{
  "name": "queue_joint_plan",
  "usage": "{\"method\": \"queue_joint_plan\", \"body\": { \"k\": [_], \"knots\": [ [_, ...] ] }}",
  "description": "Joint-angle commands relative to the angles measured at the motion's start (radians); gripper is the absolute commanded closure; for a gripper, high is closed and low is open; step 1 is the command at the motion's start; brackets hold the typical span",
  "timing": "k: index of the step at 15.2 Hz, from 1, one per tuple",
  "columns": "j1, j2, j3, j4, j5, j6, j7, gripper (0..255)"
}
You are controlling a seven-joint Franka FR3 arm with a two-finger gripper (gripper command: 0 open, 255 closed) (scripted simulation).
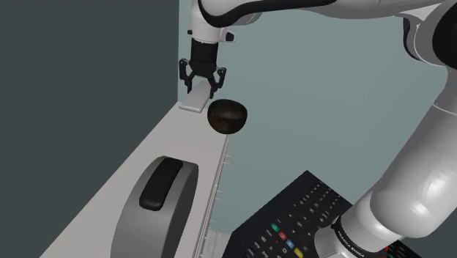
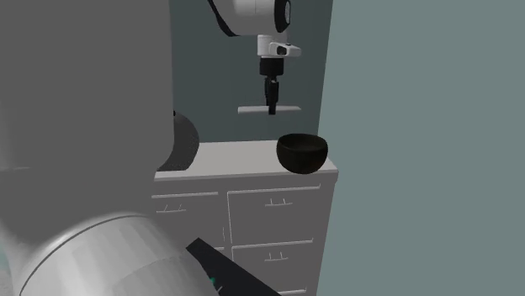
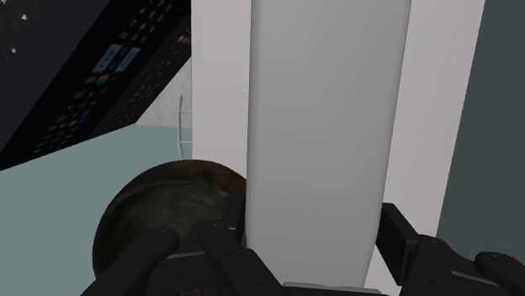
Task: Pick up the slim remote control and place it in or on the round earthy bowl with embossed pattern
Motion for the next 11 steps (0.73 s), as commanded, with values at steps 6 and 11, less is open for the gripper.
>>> {"method": "queue_joint_plan", "body": {
  "k": [6, 11],
  "knots": [
    [-0.104, -0.116, -0.07, -0.127, 0.054, 0.025, -0.185, 255],
    [-0.143, -0.145, -0.107, -0.186, 0.065, 0.057, -0.265, 255]
  ]
}}
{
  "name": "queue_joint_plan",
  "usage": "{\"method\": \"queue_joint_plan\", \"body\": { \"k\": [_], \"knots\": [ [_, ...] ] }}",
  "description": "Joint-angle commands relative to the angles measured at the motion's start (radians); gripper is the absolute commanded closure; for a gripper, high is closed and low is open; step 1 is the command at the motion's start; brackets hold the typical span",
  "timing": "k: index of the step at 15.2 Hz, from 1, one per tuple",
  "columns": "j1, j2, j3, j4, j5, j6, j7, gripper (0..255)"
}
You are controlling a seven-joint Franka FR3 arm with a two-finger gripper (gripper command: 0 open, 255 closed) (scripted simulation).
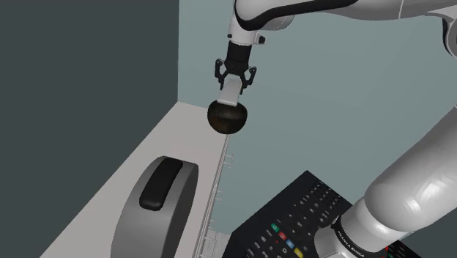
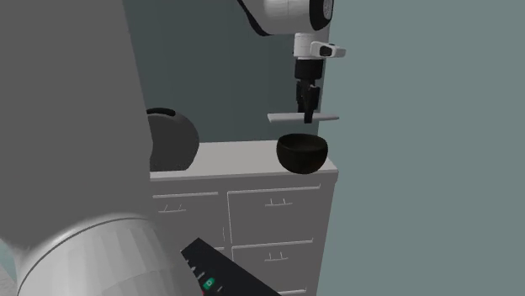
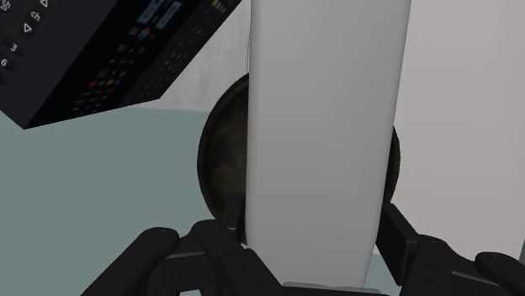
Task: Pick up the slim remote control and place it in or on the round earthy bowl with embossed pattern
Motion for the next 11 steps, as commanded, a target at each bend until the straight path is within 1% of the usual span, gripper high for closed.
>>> {"method": "queue_joint_plan", "body": {
  "k": [1, 11],
  "knots": [
    [-0.004, -0.003, -0.004, -0.031, 0.001, 0.029, -0.009, 255],
    [-0.002, 0.033, -0.003, -0.127, -0.013, 0.158, 0.001, 255]
  ]
}}
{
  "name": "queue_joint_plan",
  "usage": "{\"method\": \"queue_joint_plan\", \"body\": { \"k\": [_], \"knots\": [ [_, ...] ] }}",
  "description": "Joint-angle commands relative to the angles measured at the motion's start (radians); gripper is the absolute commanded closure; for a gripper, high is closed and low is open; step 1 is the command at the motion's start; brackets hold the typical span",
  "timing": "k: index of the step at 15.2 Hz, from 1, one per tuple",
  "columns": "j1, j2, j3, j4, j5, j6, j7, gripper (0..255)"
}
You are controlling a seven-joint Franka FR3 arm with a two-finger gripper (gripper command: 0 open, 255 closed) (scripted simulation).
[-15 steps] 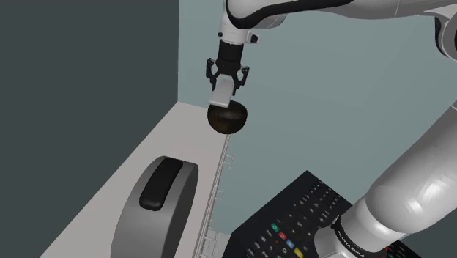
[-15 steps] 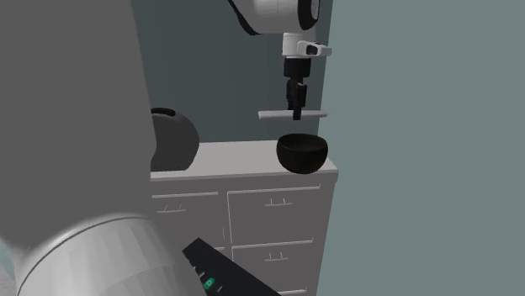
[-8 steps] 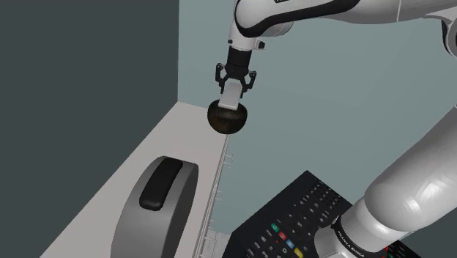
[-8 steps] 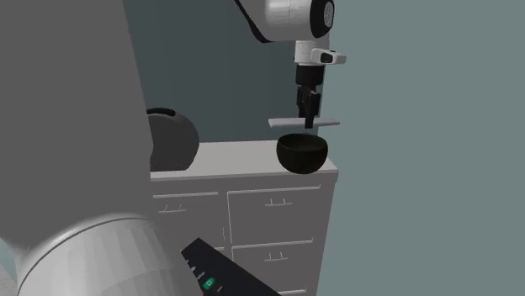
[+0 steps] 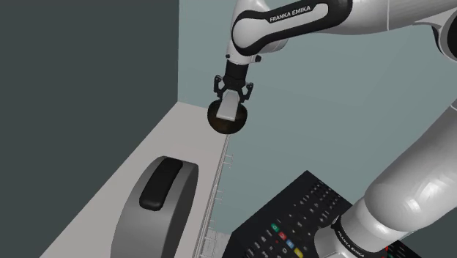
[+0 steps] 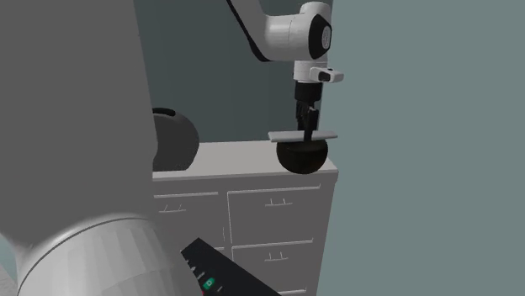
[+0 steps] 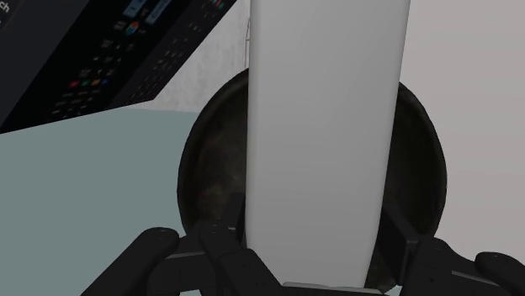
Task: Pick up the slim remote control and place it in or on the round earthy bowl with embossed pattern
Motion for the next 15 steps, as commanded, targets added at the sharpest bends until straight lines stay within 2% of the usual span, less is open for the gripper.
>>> {"method": "queue_joint_plan", "body": {
  "k": [1, 8, 9, 14, 15],
  "knots": [
    [0.0, 0.007, 0.0, -0.015, -0.003, 0.023, 0.002, 255],
    [0.0, 0.007, 0.0, -0.015, -0.003, 0.023, 0.002, 255],
    [0.0, 0.007, 0.0, -0.015, -0.003, 0.023, 0.002, 0],
    [0.0, 0.007, 0.0, -0.015, -0.003, 0.023, 0.002, 0],
    [0.0, -0.004, 0.0, 0.007, 0.002, -0.01, -0.001, 0]
  ]
}}
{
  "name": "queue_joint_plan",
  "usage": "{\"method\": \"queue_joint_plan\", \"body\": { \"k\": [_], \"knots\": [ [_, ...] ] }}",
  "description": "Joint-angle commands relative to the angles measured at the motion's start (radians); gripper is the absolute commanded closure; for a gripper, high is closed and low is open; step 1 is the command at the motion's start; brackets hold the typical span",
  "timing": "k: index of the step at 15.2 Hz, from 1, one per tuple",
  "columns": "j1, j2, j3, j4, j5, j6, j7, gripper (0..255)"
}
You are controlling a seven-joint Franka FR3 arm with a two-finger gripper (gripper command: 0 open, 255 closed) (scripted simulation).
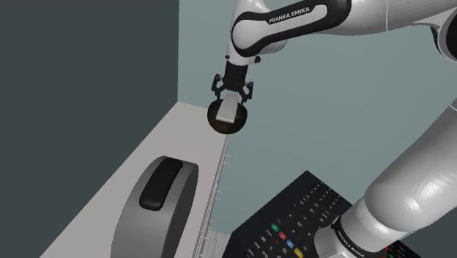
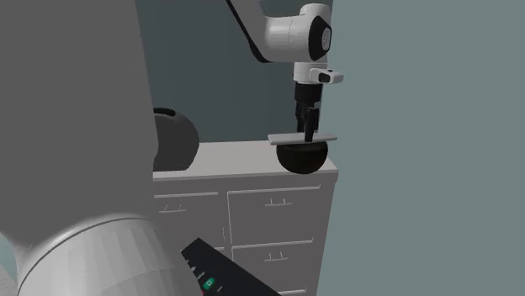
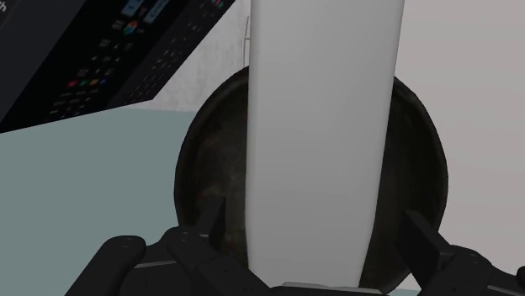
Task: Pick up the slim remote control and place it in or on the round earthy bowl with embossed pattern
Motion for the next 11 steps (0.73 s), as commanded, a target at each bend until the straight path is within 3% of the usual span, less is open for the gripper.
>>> {"method": "queue_joint_plan", "body": {
  "k": [1, 3, 11],
  "knots": [
    [-0.001, -0.018, 0.0, 0.032, 0.007, -0.049, -0.006, 0],
    [-0.002, -0.031, -0.001, 0.078, 0.012, -0.107, -0.009, 0],
    [-0.002, -0.031, -0.001, 0.078, 0.012, -0.107, -0.009, 0]
  ]
}}
